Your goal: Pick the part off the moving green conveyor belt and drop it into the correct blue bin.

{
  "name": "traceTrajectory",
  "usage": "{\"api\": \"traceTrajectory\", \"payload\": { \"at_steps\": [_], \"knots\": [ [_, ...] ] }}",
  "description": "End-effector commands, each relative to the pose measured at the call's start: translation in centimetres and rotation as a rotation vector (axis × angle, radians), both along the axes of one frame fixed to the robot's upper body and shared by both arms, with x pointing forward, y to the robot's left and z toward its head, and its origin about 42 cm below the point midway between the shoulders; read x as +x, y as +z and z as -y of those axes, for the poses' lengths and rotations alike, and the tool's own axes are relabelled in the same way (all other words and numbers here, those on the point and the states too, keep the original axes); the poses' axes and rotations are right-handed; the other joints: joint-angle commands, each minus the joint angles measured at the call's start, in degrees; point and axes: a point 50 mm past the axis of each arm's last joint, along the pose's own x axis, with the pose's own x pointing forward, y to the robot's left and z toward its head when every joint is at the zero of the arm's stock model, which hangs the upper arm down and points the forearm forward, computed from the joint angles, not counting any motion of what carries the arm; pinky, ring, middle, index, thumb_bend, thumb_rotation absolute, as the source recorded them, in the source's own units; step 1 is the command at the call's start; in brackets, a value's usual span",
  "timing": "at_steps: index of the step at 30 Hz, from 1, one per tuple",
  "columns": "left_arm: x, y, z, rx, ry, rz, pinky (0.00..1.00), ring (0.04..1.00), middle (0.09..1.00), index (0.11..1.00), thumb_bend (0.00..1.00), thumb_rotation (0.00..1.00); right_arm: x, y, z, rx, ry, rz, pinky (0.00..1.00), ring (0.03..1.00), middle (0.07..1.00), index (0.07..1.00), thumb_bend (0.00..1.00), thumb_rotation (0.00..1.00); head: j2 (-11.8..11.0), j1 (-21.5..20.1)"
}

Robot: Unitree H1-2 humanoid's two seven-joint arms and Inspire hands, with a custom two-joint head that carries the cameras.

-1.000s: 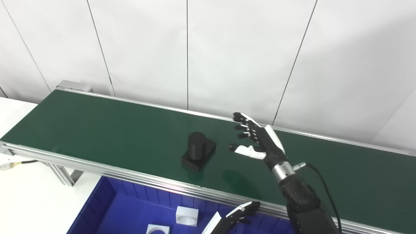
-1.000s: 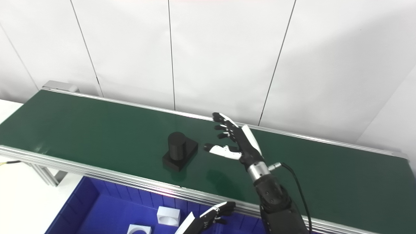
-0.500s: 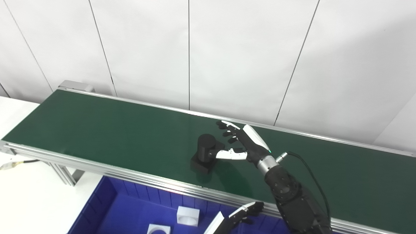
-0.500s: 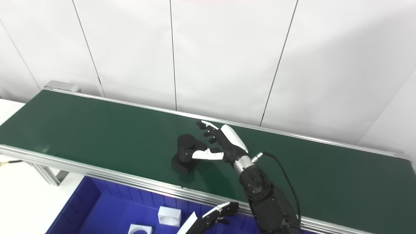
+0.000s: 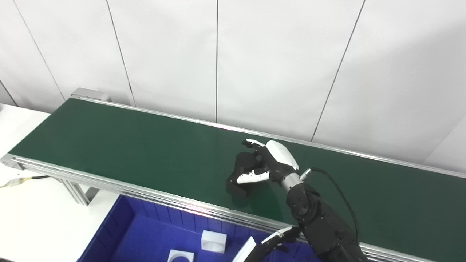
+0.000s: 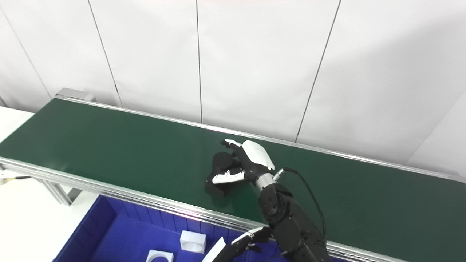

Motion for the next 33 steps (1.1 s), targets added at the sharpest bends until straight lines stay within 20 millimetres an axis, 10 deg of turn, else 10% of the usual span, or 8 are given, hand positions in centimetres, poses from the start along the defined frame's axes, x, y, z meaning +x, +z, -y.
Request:
{"api": "traceTrajectory", "payload": {
  "at_steps": [1,5,7,9,33],
  "knots": [
    [-2.2,1.9,3.8,-0.135,-0.019,0.018,0.75,0.839,0.863,0.873,0.84,0.84,0.8,1.7,-1.1,0.013,0.029,0.066,0.53,0.697,0.811,0.840,0.87,0.47,0.45,-0.09],
    [-2.3,2.0,3.7,-0.138,-0.016,0.021,0.75,0.838,0.861,0.871,0.83,0.83,0.7,1.6,-1.3,0.059,0.003,0.122,0.44,0.570,0.718,0.757,0.81,0.29,0.49,-0.38],
    [-2.3,2.0,3.6,-0.134,-0.015,0.024,0.75,0.840,0.864,0.876,0.83,0.84,0.7,1.5,-1.5,0.073,-0.014,0.145,0.34,0.400,0.480,0.567,0.57,0.05,0.47,-0.44],
    [-2.3,2.0,3.6,-0.131,-0.017,0.026,0.75,0.841,0.867,0.880,0.83,0.85,0.7,1.5,-1.5,0.086,-0.034,0.156,0.33,0.402,0.503,0.527,0.52,0.01,0.54,-0.54],
    [-2.1,1.6,3.2,-0.137,-0.018,0.005,0.78,0.850,0.859,0.886,0.83,0.84,0.7,2.2,0.1,0.105,0.026,0.226,0.34,0.403,0.482,0.539,0.50,0.00,0.88,-2.97]
  ]
}}
